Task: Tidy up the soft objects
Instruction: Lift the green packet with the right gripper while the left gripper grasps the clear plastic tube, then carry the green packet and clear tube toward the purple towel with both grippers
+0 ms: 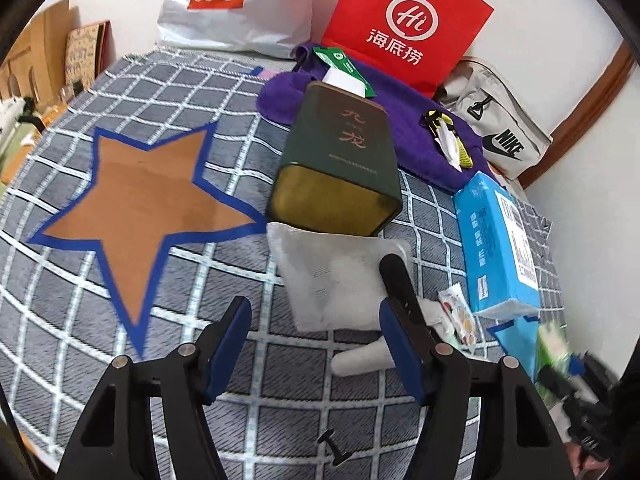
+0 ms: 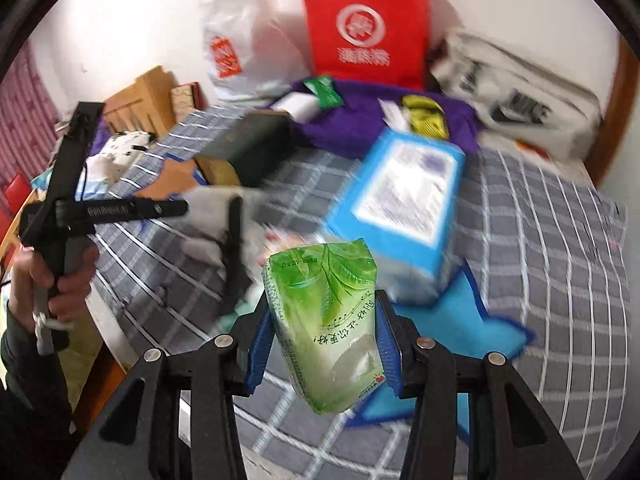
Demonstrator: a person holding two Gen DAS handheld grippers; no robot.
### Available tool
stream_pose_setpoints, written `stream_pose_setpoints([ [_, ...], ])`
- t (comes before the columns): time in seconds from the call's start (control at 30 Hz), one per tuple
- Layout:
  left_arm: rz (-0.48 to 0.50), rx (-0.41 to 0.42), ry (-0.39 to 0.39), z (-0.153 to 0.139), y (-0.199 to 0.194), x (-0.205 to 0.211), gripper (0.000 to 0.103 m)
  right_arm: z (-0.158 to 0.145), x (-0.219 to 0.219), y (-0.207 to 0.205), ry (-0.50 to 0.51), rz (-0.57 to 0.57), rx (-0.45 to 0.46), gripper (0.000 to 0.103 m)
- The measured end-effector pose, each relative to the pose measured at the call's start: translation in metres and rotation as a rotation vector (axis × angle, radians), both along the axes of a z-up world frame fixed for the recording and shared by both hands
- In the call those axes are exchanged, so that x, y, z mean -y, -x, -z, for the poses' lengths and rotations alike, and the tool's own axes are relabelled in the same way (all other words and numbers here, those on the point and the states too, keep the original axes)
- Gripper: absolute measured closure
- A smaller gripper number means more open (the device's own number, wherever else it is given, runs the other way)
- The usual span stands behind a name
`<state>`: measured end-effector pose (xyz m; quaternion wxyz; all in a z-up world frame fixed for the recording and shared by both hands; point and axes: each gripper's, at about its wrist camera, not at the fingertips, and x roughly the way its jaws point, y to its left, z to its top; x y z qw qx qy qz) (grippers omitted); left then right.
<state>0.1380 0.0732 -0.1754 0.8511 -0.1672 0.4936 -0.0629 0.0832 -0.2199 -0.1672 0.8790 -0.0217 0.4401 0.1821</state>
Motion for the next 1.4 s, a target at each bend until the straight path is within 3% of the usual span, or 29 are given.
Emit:
stream_pose_setpoints([
  [0.17, -0.012, -0.012, 0.112, 0.011, -0.009, -0.001, 0.056, 0.025, 0.019, 0.0, 0.001, 0.063, -0.052, 0.057],
  [0.33, -0.029, -0.013, 0.111, 0.013, -0.013, -0.003, 0.092, 0.039, 0.02, 0.0, -0.019, 0.061, -0.077, 0.057],
  [0.4, -0.012, 0.002, 0.118, 0.008, -0.011, -0.003, 0.095, 0.042, 0.019, -0.002, -0.025, 0.061, -0.08, 0.057],
  [0.53, 0.009, 0.014, 0.111, -0.007, -0.003, -0.003, 0.098, 0.042, 0.019, -0.003, -0.041, 0.053, -0.078, 0.057],
  [0.77, 0.006, 0.086, 0.017, -0.046, 0.013, 0.002, 0.098, 0.03, 0.018, -0.001, -0.067, 0.035, -0.062, 0.057],
  [1.03, -0.004, 0.146, -0.009, -0.08, 0.025, -0.004, 0.098, 0.008, 0.027, 0.002, -0.105, 0.044, -0.015, 0.057],
  [1.4, -0.029, 0.174, -0.03, -0.1, 0.025, -0.006, 0.098, -0.021, 0.03, 0.001, -0.095, 0.035, 0.041, 0.057],
])
